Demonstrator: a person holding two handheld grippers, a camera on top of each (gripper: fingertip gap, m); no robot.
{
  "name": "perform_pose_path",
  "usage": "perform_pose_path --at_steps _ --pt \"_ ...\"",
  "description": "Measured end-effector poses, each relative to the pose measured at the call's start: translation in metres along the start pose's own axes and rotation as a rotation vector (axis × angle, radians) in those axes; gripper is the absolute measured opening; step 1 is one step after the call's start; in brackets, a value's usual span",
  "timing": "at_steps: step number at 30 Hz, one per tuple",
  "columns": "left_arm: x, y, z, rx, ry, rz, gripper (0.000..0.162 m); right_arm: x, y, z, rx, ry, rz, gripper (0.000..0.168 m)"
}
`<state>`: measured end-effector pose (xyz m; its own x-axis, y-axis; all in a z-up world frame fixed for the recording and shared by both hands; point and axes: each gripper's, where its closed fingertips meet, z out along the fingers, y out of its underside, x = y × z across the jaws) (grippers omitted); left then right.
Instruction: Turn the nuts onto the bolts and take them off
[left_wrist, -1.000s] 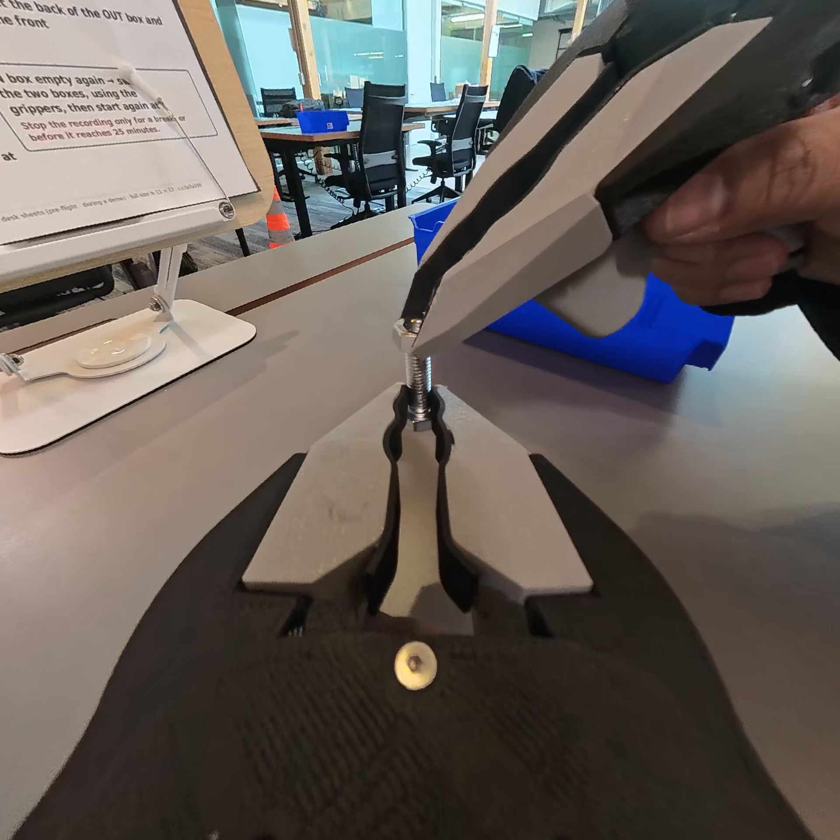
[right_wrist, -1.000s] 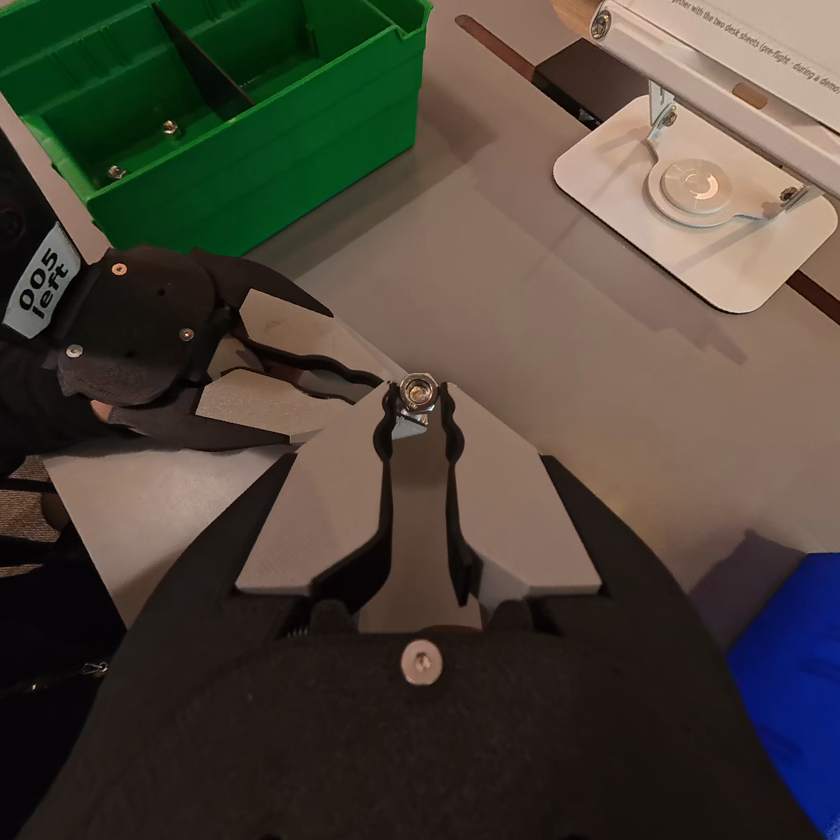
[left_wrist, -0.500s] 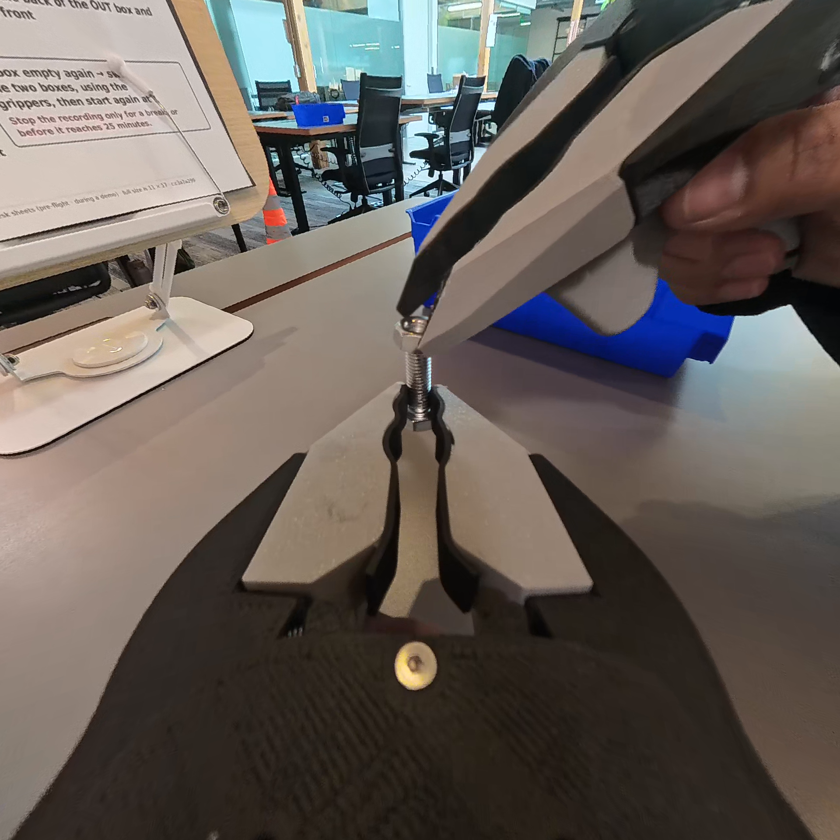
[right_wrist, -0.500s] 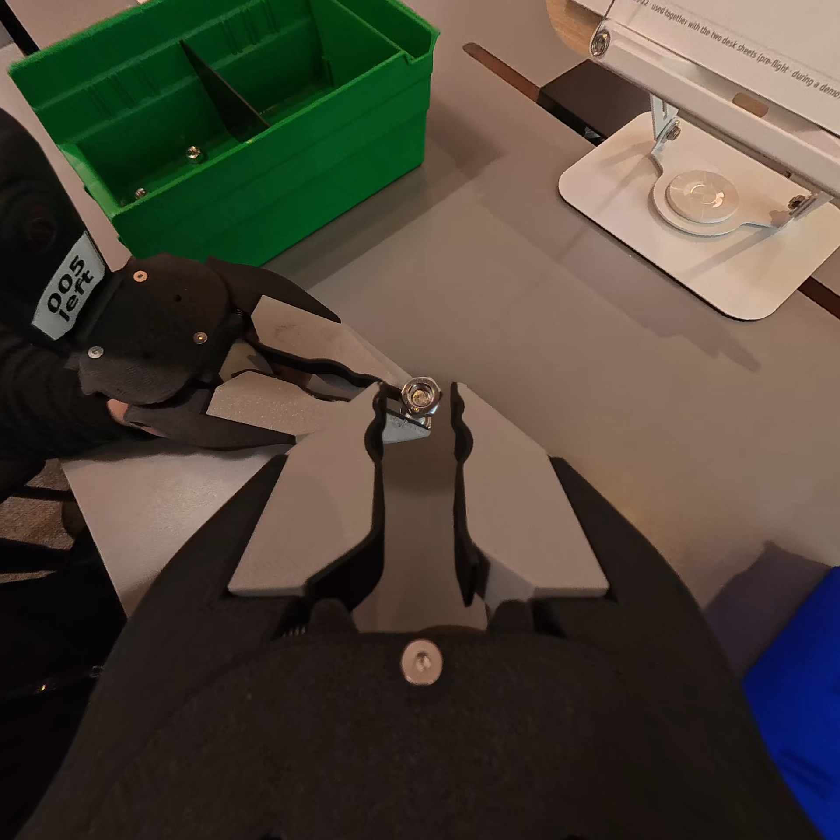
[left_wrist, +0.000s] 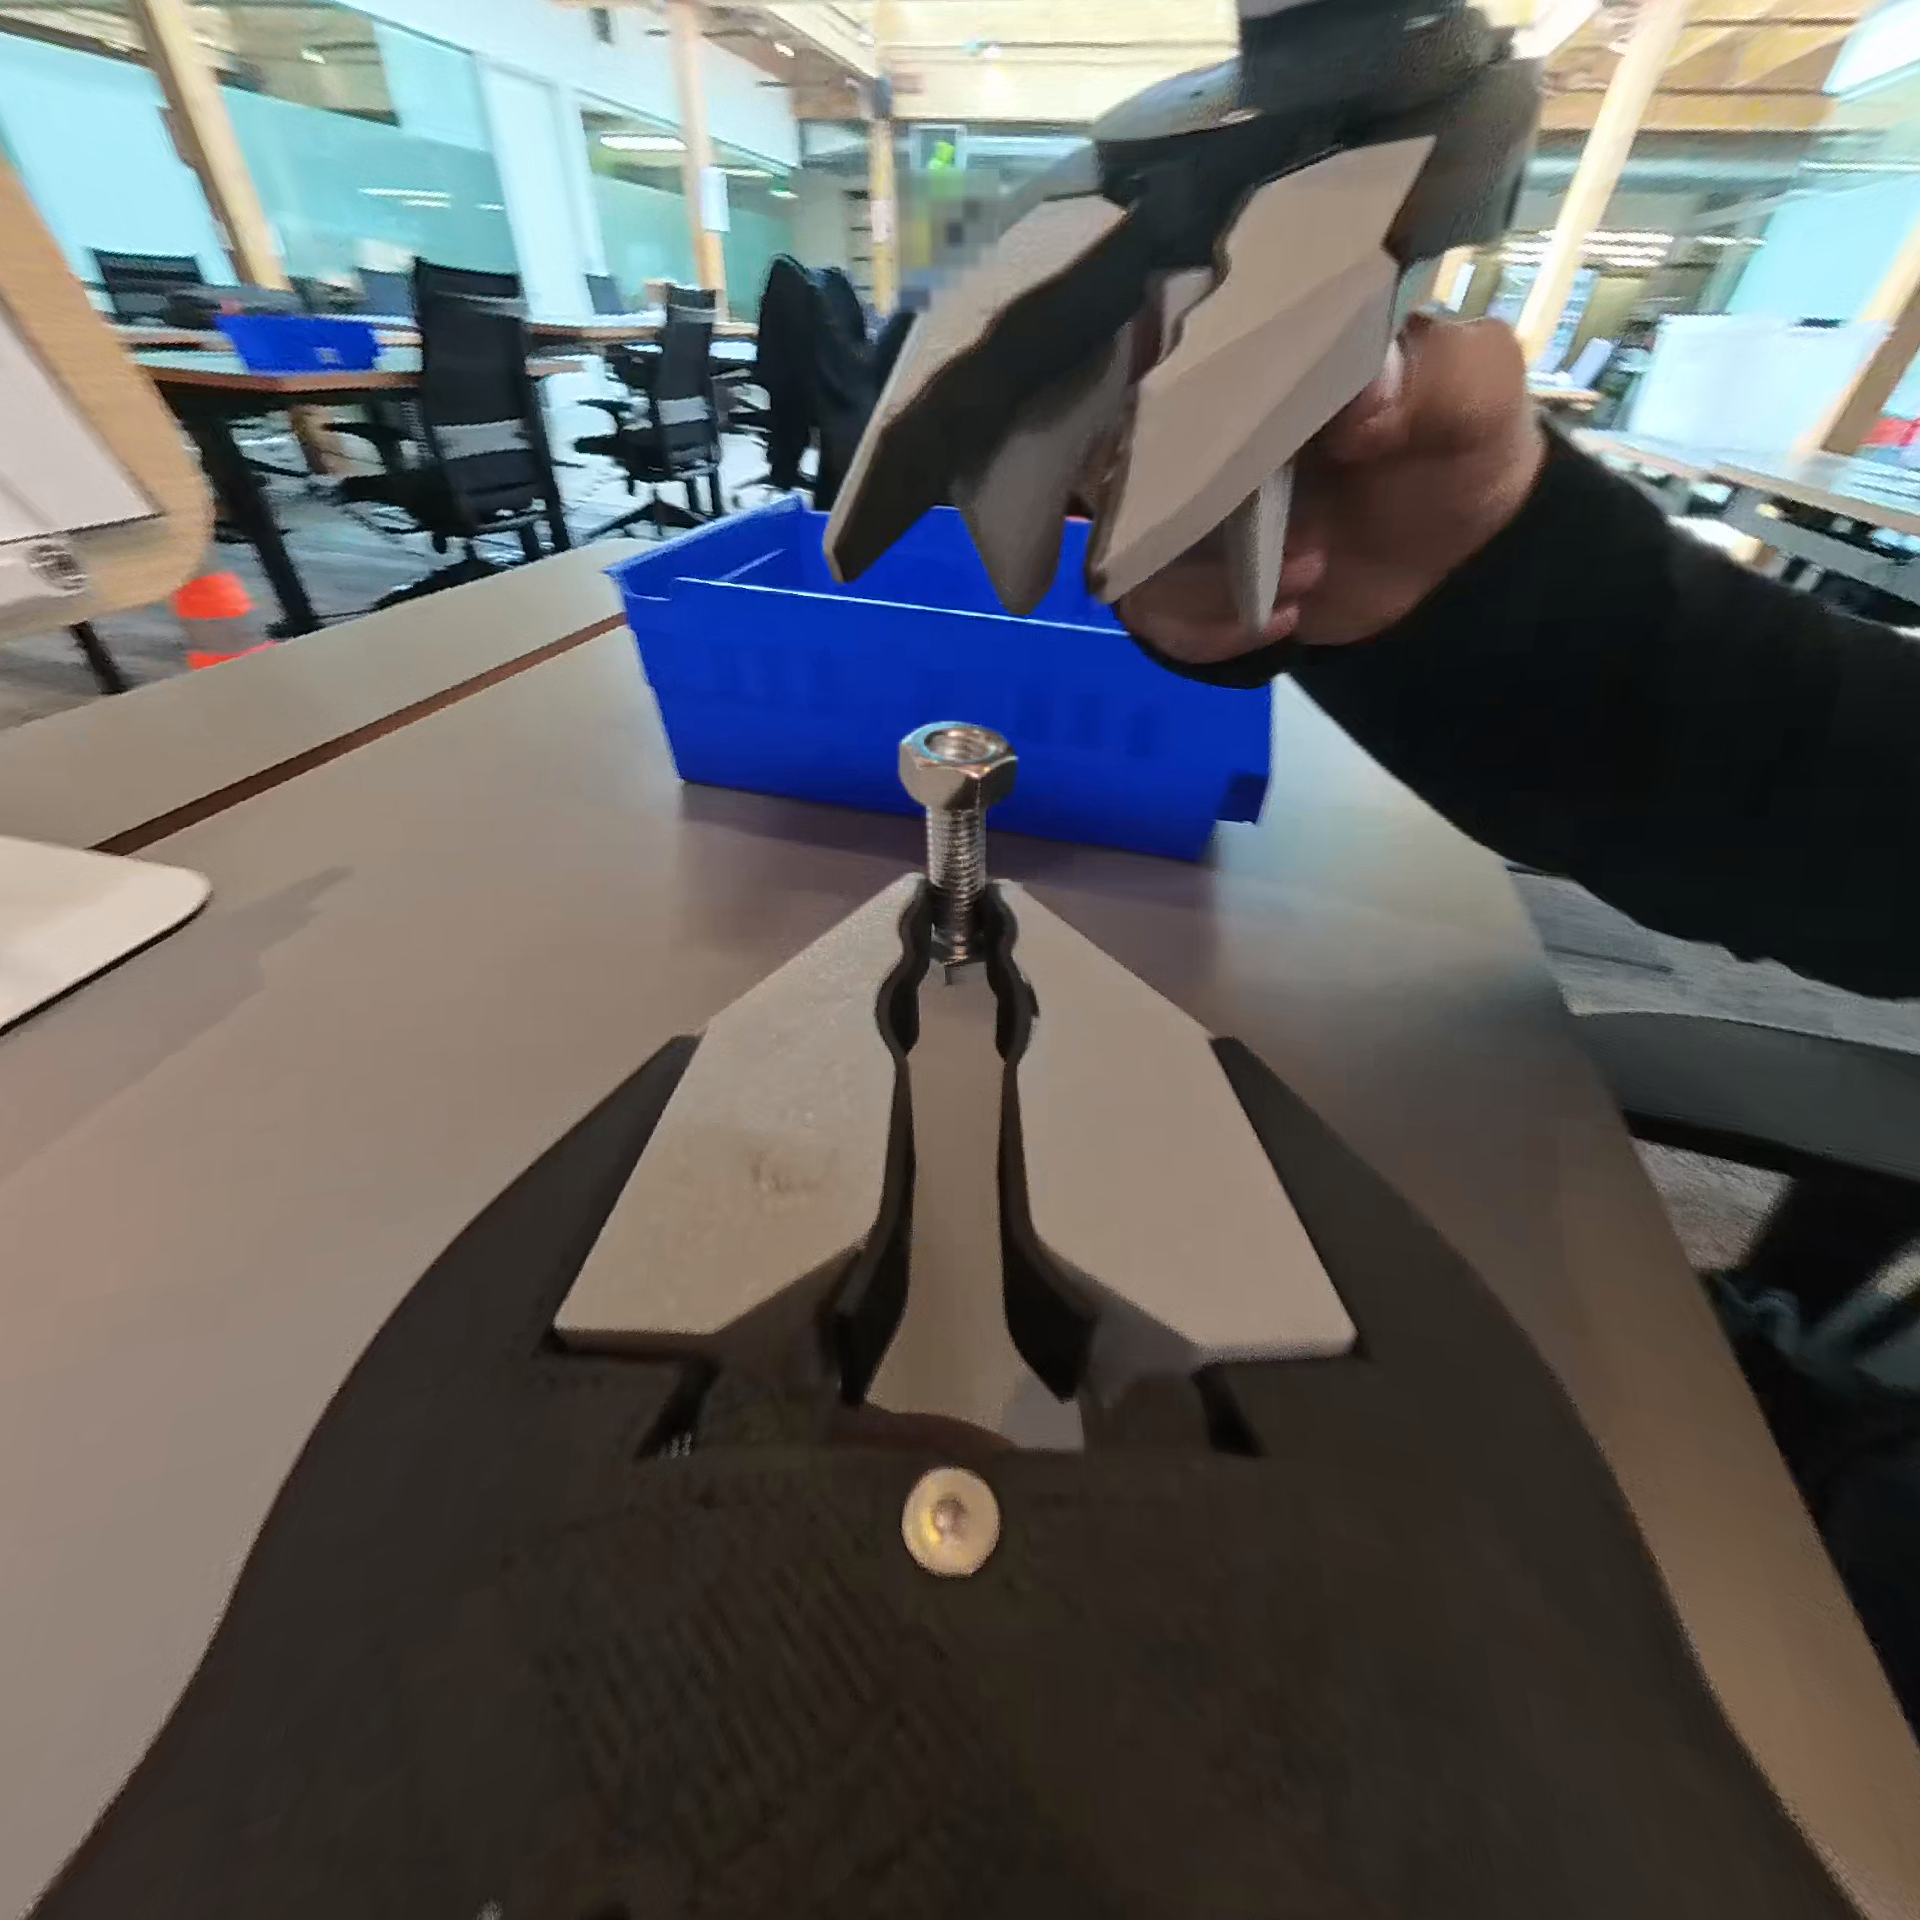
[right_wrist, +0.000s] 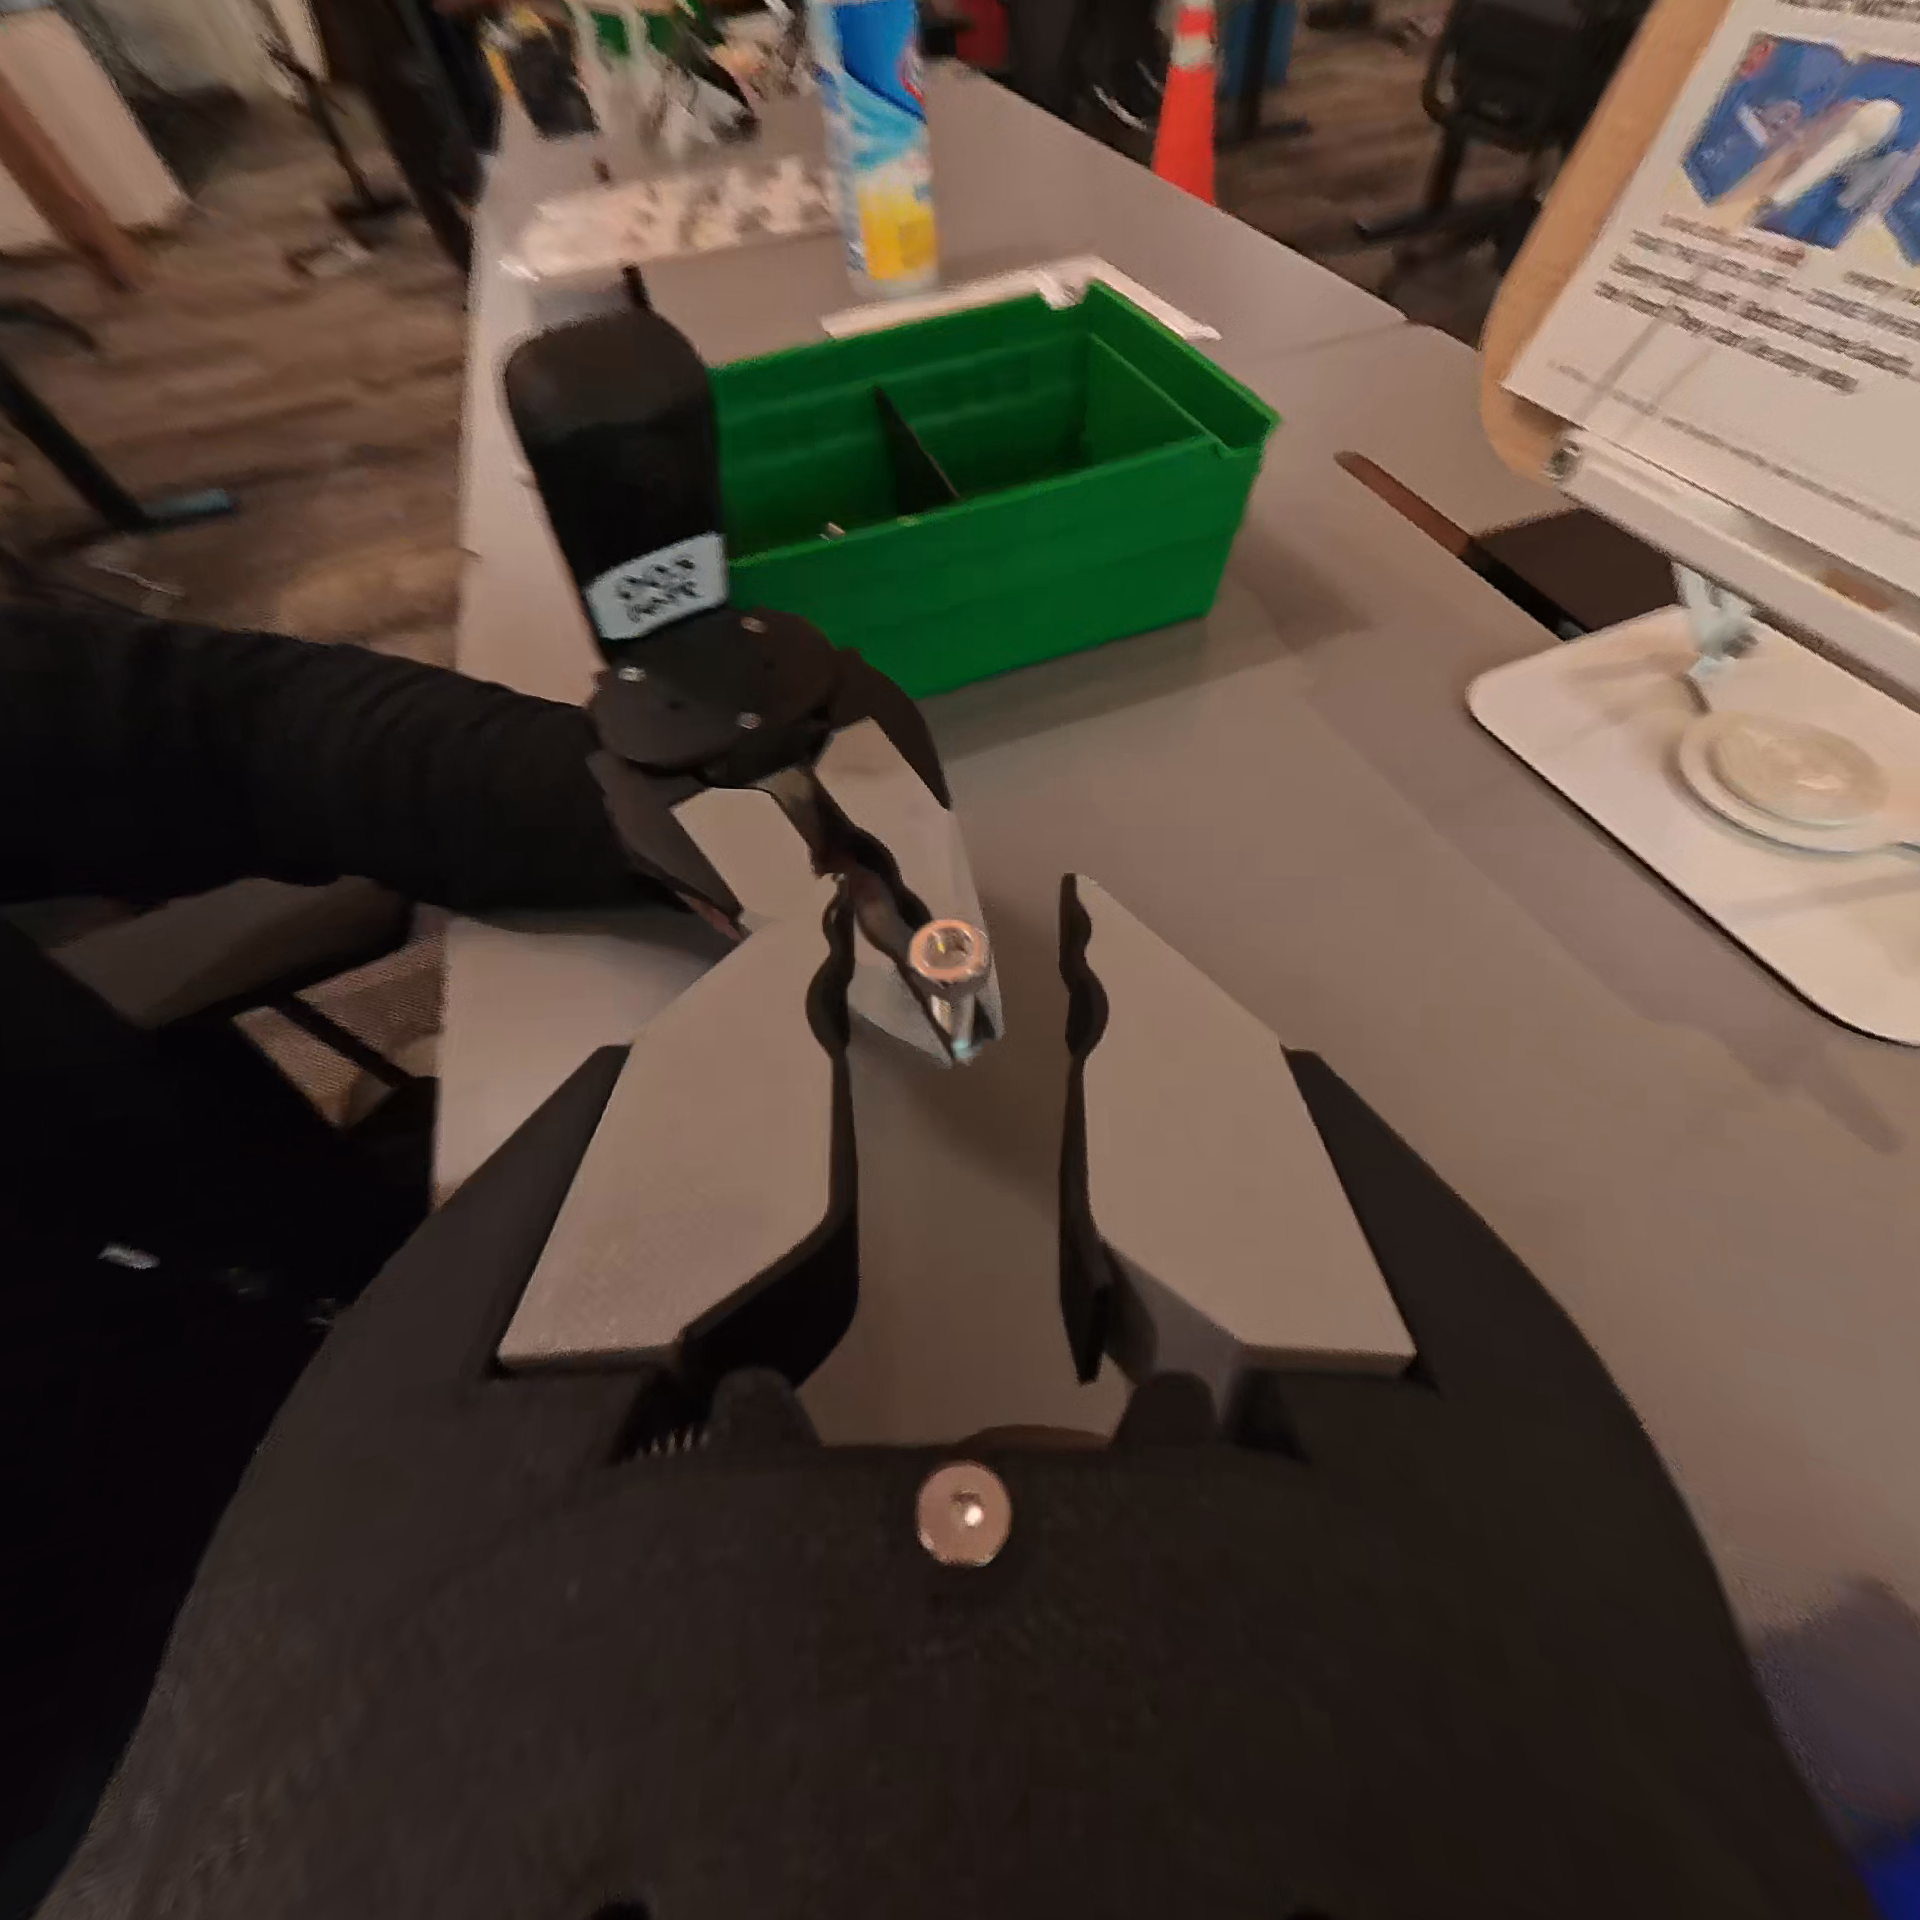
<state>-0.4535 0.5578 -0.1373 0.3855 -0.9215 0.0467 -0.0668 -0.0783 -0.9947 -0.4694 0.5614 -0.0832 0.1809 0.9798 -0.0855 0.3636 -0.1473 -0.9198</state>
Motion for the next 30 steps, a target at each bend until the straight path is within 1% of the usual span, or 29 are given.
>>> perform_pose_path --at_steps 2,4,6,11,15,23,30 --pt "0.007 0.001 0.000 -0.006 0.039 0.024 0.007 -0.015 0.000 -0.003 0.053 -0.088 -0.003 0.041" --pt "0.016 0.000 -0.001 -0.004 0.086 0.042 0.007 -0.018 0.004 -0.004 0.063 -0.098 -0.019 0.048" --pt "0.023 -0.003 -0.002 0.011 0.119 0.048 0.007 -0.023 0.007 -0.003 0.074 -0.114 -0.031 0.050" --pt "0.036 -0.010 -0.005 0.036 0.192 0.035 0.007 -0.039 0.011 0.005 0.117 -0.169 -0.066 0.050" --pt "0.043 -0.011 -0.006 0.042 0.221 0.049 0.007 -0.050 0.015 0.012 0.127 -0.203 -0.096 0.049" --pt "0.047 -0.016 -0.009 0.060 0.232 0.051 0.007 -0.062 0.014 0.019 0.143 -0.237 -0.124 0.045" --pt "0.044 -0.017 -0.009 0.062 0.221 0.048 0.007 -0.062 0.015 0.016 0.171 -0.241 -0.119 0.042"
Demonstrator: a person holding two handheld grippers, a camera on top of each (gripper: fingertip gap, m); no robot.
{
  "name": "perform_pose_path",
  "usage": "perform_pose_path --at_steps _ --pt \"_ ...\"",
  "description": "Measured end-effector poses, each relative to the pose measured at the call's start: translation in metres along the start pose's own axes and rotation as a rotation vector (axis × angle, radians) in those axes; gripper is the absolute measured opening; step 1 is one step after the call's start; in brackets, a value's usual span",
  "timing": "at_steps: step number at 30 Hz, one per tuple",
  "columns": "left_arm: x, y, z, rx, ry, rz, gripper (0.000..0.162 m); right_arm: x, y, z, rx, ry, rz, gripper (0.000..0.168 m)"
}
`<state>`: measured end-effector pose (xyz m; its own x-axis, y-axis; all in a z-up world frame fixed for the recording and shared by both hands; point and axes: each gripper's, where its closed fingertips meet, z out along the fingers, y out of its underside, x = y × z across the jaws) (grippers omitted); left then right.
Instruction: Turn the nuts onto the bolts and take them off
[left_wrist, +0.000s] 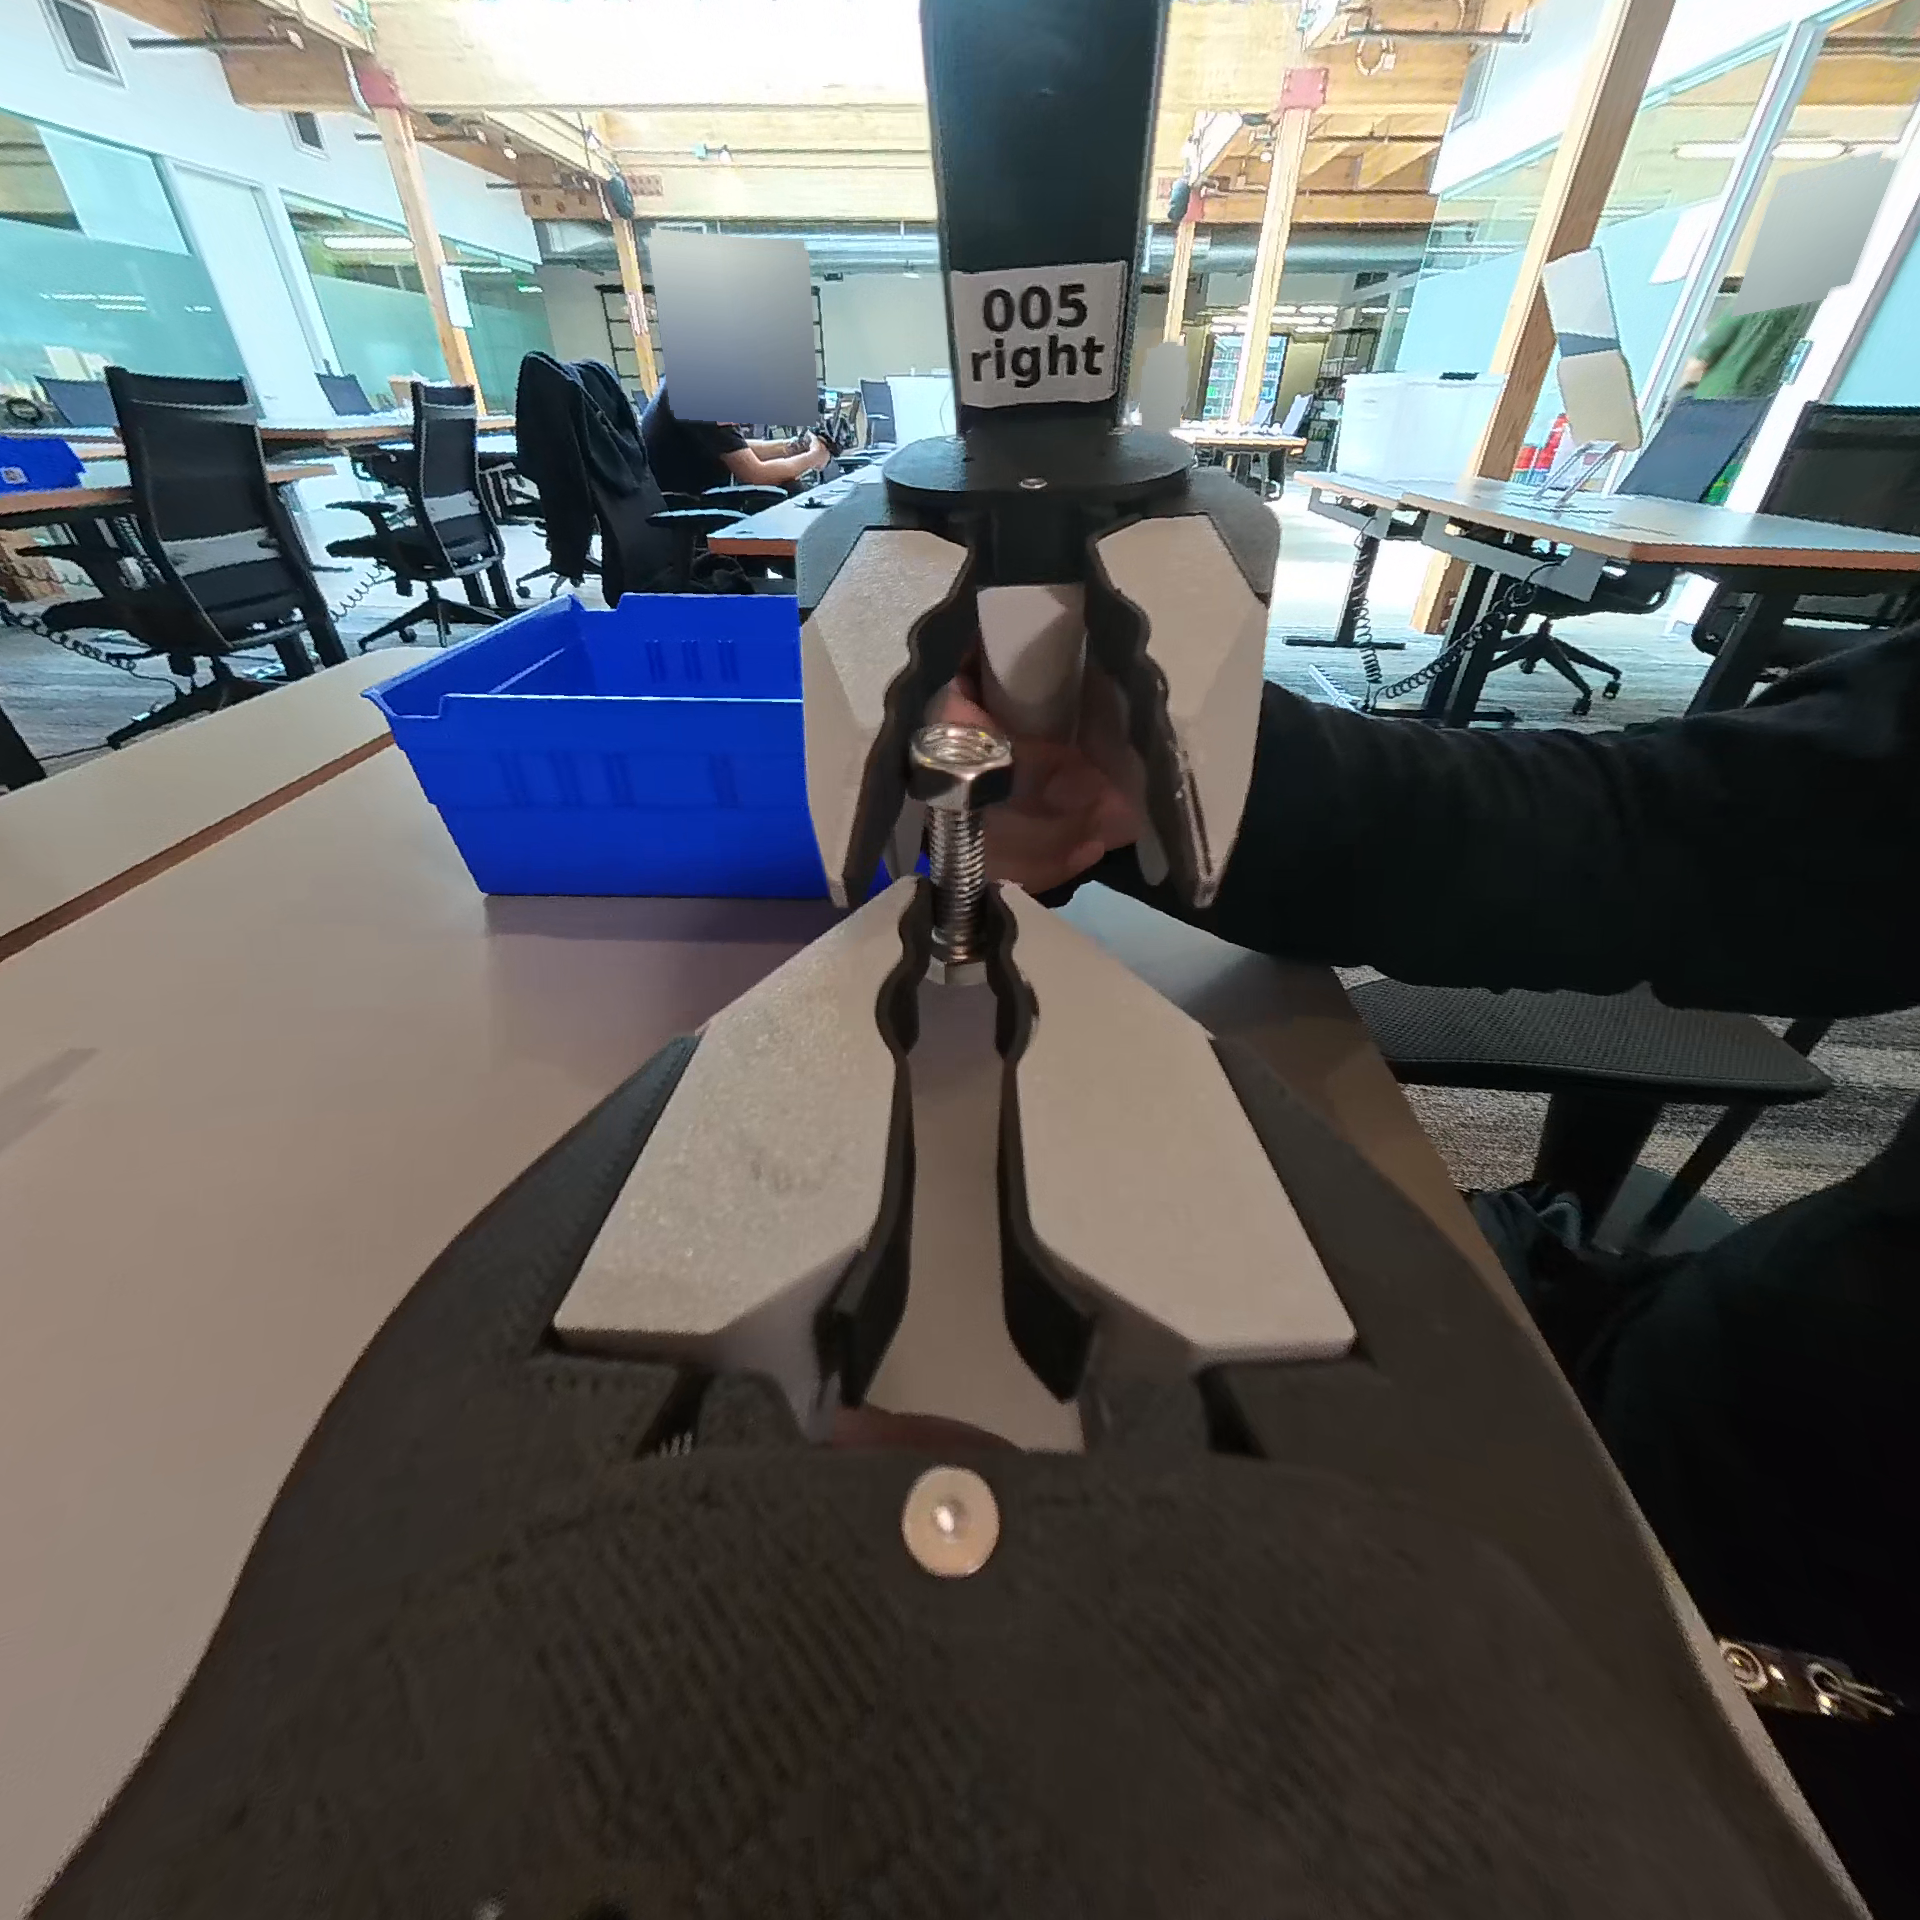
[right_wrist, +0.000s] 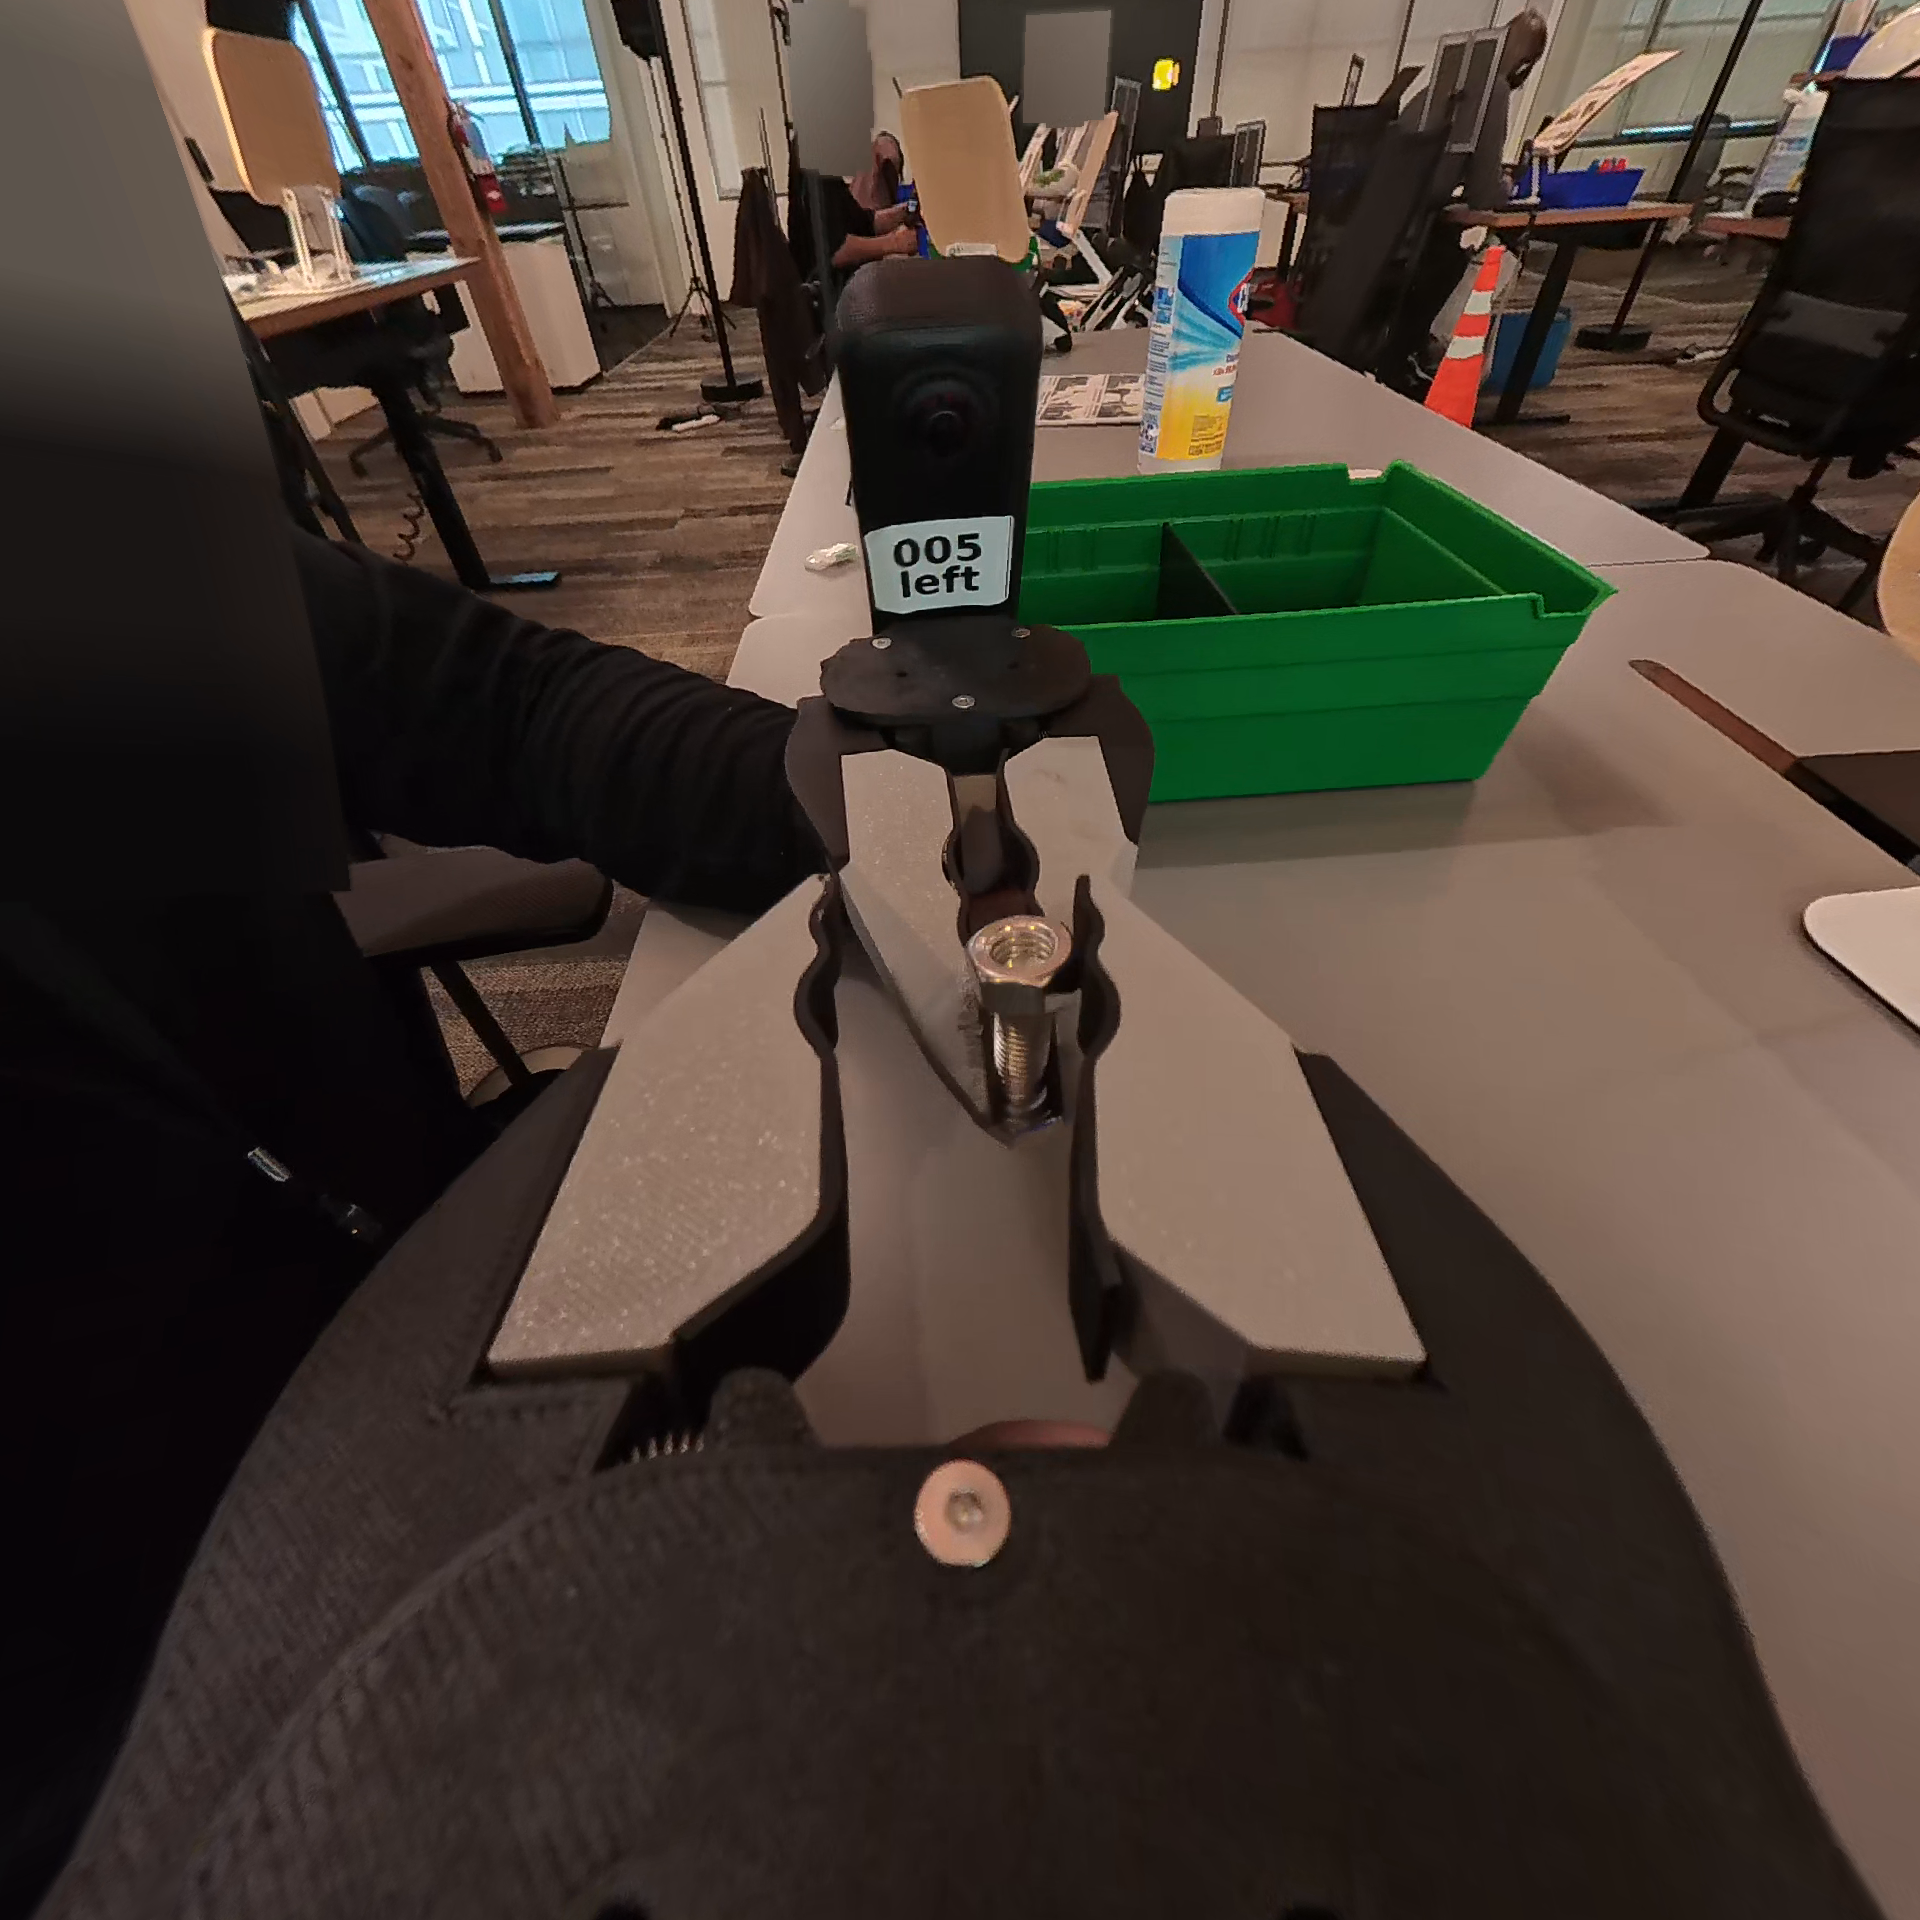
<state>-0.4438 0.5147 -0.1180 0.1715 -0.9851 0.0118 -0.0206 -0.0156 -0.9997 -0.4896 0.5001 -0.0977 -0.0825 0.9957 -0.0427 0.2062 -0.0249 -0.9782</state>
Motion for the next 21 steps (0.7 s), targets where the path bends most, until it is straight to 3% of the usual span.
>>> perform_pose_path --at_steps 21 --pt "-0.003 0.004 0.001 -0.017 -0.017 0.000 0.007 0.011 0.002 -0.020 0.056 0.077 0.030 0.043"
